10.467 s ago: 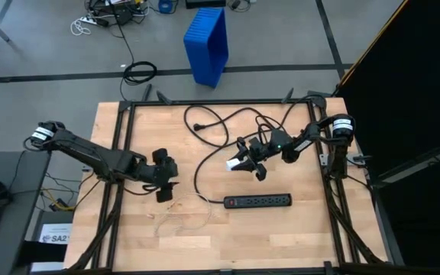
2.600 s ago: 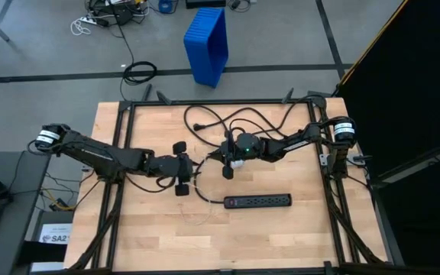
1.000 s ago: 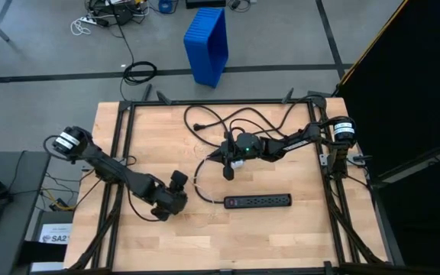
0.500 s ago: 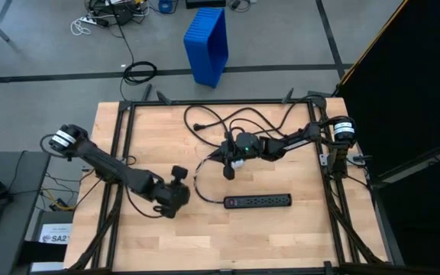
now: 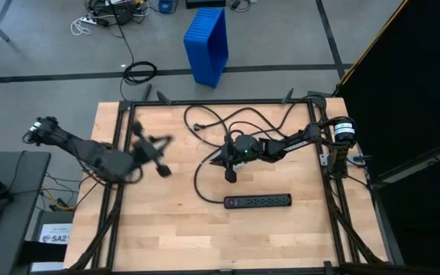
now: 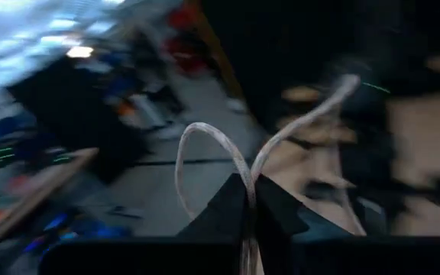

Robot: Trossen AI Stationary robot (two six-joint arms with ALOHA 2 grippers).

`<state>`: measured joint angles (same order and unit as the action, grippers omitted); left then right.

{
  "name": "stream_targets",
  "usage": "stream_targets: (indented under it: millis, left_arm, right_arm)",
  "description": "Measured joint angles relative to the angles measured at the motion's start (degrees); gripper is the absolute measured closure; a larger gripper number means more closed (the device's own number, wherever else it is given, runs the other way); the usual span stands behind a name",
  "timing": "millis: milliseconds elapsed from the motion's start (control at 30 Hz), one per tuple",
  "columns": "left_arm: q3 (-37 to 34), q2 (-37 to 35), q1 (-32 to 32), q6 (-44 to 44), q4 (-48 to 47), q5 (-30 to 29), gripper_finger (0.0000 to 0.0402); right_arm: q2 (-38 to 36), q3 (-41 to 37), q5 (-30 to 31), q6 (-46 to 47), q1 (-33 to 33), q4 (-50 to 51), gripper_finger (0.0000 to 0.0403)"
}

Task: Insert USB
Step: Insert the pink charger cable into the white charger adapter

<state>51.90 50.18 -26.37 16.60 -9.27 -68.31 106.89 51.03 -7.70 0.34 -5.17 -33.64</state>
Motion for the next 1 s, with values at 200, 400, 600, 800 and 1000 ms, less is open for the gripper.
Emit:
stream_targets:
  millis: [200,400,600,800,1000]
  left_arm:
    - [0.0,-1.8,5.8,4.6,5.9,-8.8,0.0401]
    - [0.0,2.4,13.8,-13.2,-13.3,-4.9,0.0401]
    - [-0.1,7.0,22.2,-37.8,-36.4,13.6,0.0401]
    - [-0.1,9.5,25.0,-44.6,-46.1,26.3,0.0395]
    - [-0.1,10.0,25.1,-43.3,-46.6,33.3,0.0348]
  right_arm:
    - [0.0,0.0,-3.7,-0.4,1.6,-0.5,0.0403]
    - [0.0,0.0,-8.5,-0.3,4.2,-4.3,0.0403]
    - [-1.5,0.0,-9.1,-0.1,6.6,-4.4,0.0403]
    - [-4.1,0.0,-9.0,-0.4,7.1,-4.0,0.0403]
    - [-4.5,0.0,-9.0,-1.1,7.0,-3.3,0.0403]
